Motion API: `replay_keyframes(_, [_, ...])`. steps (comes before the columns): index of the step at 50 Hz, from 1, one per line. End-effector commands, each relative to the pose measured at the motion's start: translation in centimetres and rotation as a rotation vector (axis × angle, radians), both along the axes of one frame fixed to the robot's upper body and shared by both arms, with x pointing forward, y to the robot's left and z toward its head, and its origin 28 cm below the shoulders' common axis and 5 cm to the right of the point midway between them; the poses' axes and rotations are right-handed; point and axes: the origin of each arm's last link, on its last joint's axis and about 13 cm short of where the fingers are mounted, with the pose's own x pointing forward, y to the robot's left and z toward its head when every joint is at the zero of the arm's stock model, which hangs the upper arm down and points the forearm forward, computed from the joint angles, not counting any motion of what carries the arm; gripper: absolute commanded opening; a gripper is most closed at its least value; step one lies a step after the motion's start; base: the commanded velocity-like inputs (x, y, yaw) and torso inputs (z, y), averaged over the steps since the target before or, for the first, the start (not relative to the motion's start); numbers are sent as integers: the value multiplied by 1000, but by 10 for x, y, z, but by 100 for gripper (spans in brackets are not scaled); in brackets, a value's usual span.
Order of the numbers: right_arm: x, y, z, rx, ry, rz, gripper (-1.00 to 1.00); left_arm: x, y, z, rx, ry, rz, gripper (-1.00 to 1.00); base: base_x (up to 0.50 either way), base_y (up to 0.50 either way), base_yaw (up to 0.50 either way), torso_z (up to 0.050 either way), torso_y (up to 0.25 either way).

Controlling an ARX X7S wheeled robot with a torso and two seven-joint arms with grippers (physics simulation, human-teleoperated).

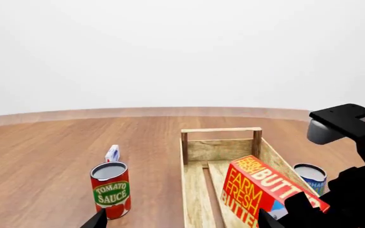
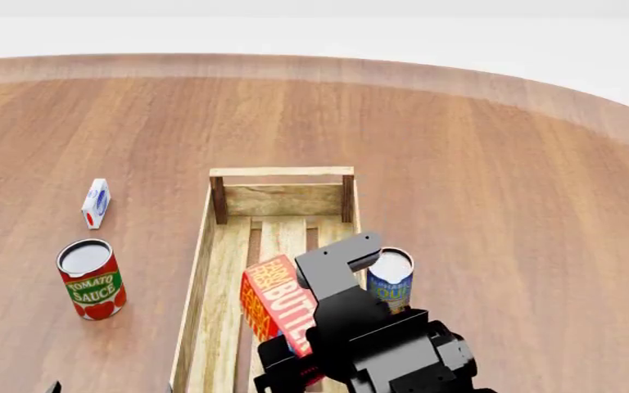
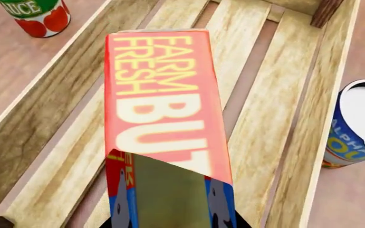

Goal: Pick up the butter and put it in the tray.

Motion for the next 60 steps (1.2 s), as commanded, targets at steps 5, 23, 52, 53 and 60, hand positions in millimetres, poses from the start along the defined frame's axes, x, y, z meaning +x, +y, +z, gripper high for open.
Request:
replay_keyframes(5, [-1,3,-1,1,2,51,-100,-1,-1,0,0,0,-2,100,0,0,0,0,0])
replay_keyframes(23, [-1,3,-1,10,6,55,100,0,-1,0,1,3,-7,100,-1,0,0,0,0])
replay_keyframes(52, [-13,3,120,65,-275,117,100,-1,-1,3,-13,2,1,100,0,0,0,0,0])
replay_keyframes(53, [-18,0,122,77,-341,94,100,-1,-1,4,-17,-2,3,100,0,0,0,0,0])
replay_keyframes(60, [-50,-15,107,79,-713,-111,100,-4,-3,6,-15,-30,-8,100,0,0,0,0,0])
